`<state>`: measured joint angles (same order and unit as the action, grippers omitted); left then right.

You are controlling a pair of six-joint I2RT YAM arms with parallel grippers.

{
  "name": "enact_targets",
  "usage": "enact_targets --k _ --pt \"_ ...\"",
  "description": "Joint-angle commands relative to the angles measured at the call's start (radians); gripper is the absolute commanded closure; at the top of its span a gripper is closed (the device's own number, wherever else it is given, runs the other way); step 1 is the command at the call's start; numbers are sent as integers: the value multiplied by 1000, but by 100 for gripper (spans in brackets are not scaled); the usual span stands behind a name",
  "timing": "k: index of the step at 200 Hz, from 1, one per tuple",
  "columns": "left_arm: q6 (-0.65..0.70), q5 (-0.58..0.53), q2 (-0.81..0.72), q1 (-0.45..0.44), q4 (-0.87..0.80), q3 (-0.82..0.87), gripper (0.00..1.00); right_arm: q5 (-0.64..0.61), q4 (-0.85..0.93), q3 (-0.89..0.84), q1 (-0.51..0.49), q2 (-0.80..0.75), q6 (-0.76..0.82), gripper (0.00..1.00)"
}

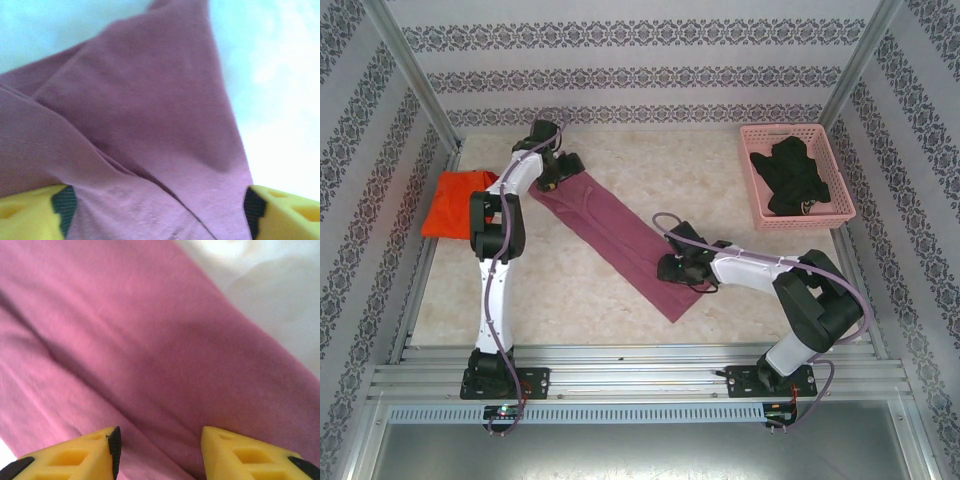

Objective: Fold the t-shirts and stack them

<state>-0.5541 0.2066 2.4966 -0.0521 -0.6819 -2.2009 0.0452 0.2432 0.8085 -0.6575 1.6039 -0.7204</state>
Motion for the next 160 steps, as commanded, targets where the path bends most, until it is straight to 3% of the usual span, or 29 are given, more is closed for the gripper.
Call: enact_targets --k 1,39,71,105,160 --pt "62 -47 77 -13 -124 -62 3 -41 78 35 -35 -18 8 52" --pt "99 -108 -66 -43 -87 -7 0 -161 22 128 -37 -74 160 48" --pt "109 -191 -332 -45 45 251 0 -167 -77 260 -15 35 299 42" --pt "65 -325 -663 -56 194 644 0 -14 -144 515 32 265 310 44" --pt "-5 -383 -1102 -79 242 1135 0 164 -95 1017 18 674 236 48"
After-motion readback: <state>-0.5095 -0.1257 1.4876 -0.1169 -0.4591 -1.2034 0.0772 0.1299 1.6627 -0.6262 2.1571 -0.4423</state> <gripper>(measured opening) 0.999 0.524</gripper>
